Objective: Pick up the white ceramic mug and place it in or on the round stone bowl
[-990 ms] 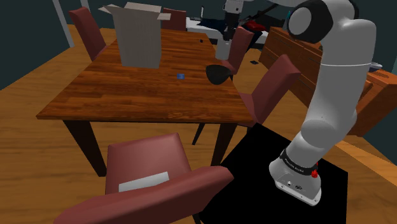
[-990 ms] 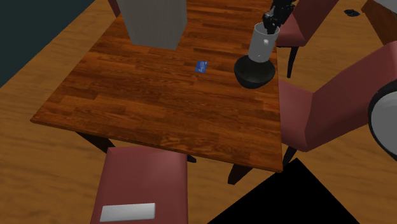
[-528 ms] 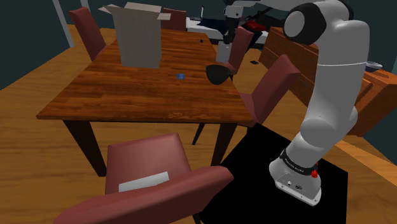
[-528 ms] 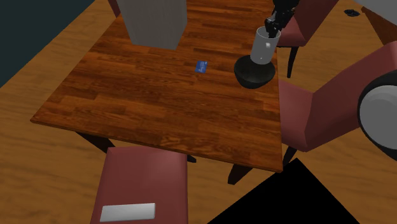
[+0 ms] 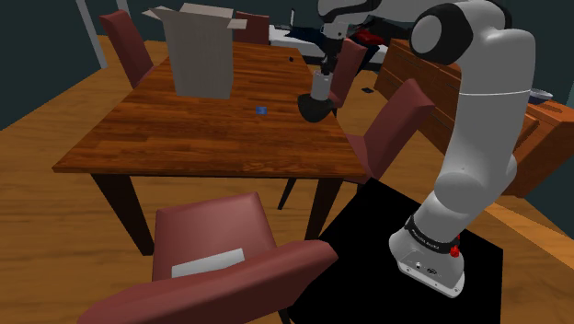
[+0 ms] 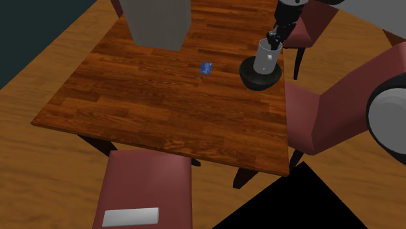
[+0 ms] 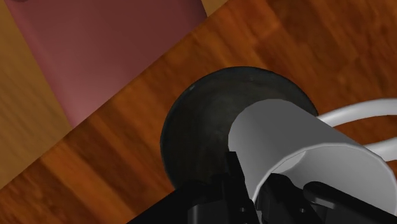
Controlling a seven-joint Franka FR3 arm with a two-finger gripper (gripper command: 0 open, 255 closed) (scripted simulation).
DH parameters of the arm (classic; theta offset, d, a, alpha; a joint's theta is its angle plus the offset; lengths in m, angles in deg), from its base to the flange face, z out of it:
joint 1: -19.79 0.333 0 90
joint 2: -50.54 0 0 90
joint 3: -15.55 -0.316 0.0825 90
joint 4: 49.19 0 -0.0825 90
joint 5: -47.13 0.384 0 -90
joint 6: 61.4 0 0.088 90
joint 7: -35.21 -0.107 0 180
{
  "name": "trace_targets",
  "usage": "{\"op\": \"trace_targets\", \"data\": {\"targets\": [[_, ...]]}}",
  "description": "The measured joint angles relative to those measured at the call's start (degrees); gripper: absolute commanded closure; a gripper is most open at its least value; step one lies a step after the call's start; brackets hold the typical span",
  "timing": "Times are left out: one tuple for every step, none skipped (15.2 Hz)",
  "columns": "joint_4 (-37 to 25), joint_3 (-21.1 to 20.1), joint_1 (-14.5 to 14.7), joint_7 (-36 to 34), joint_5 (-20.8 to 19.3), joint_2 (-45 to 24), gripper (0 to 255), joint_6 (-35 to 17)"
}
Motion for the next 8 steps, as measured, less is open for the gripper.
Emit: {"op": "trace_targets", "data": {"targets": [[0.6, 0.0, 0.0, 0.1, 0.0, -0.1, 255, -0.7], [1.5, 0.0, 0.1, 0.0, 0.0, 0.0, 255, -1.5], [2.4, -0.1, 0.2, 0.0, 0.0, -0.1, 255, -2.5], [2.9, -0.1, 0.2, 0.0, 0.1, -0.2, 255, -3.1], [3.2, -0.1, 0.2, 0.1, 0.1, -0.2, 255, -3.4], [3.3, -0.1, 0.2, 0.1, 0.1, -0.2, 255, -3.5], [3.3, -0.1, 0.2, 0.1, 0.1, -0.2, 255, -3.6], [3.4, -0.1, 0.2, 0.1, 0.1, -0.2, 255, -3.6]]}}
